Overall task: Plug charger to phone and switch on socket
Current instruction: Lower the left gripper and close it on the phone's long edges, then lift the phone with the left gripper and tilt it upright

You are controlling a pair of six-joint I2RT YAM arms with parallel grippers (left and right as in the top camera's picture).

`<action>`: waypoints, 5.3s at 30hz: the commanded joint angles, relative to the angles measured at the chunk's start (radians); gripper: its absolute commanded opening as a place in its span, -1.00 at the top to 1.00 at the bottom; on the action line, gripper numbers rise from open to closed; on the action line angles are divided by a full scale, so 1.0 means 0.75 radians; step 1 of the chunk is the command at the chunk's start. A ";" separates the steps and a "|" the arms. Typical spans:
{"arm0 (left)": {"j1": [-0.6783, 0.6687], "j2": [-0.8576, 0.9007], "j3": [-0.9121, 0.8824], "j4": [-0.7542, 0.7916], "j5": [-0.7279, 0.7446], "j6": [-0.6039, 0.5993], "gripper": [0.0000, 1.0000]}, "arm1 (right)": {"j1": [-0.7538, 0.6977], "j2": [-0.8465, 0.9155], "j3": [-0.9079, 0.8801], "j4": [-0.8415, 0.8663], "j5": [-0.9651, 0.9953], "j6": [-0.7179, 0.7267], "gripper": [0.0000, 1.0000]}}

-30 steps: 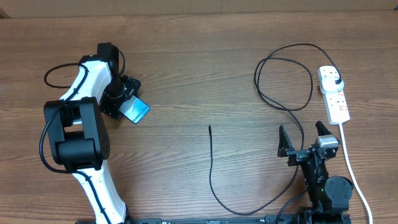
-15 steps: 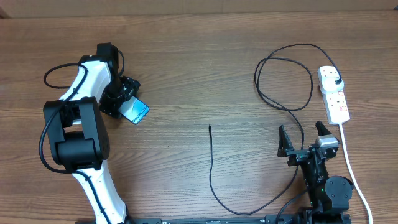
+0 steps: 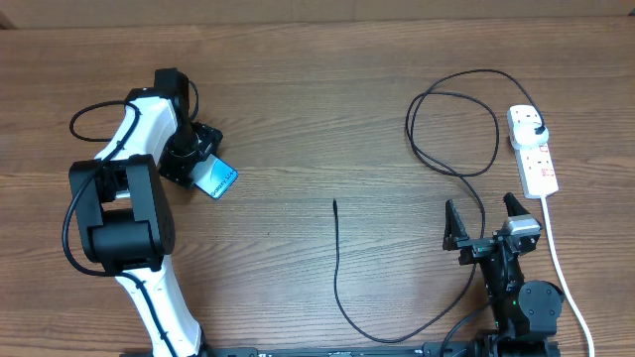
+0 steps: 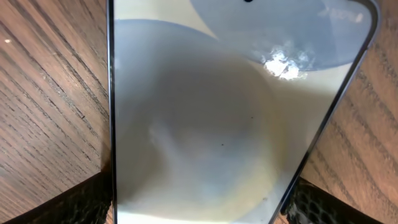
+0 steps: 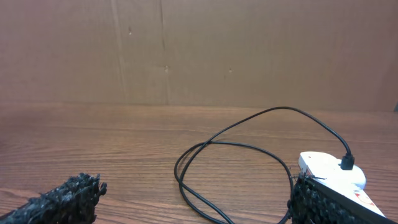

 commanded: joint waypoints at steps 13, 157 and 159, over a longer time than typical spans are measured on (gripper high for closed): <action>0.006 0.065 -0.055 0.004 0.004 -0.018 -0.50 | 0.006 -0.012 -0.014 0.005 -0.011 -0.002 -1.00; -0.066 0.064 0.425 -0.244 2.002 0.018 0.92 | 0.006 -0.012 -0.014 0.005 -0.011 -0.002 -1.00; -0.066 0.064 0.425 -0.249 1.991 0.025 0.92 | 0.006 -0.012 -0.014 0.005 -0.011 -0.002 -1.00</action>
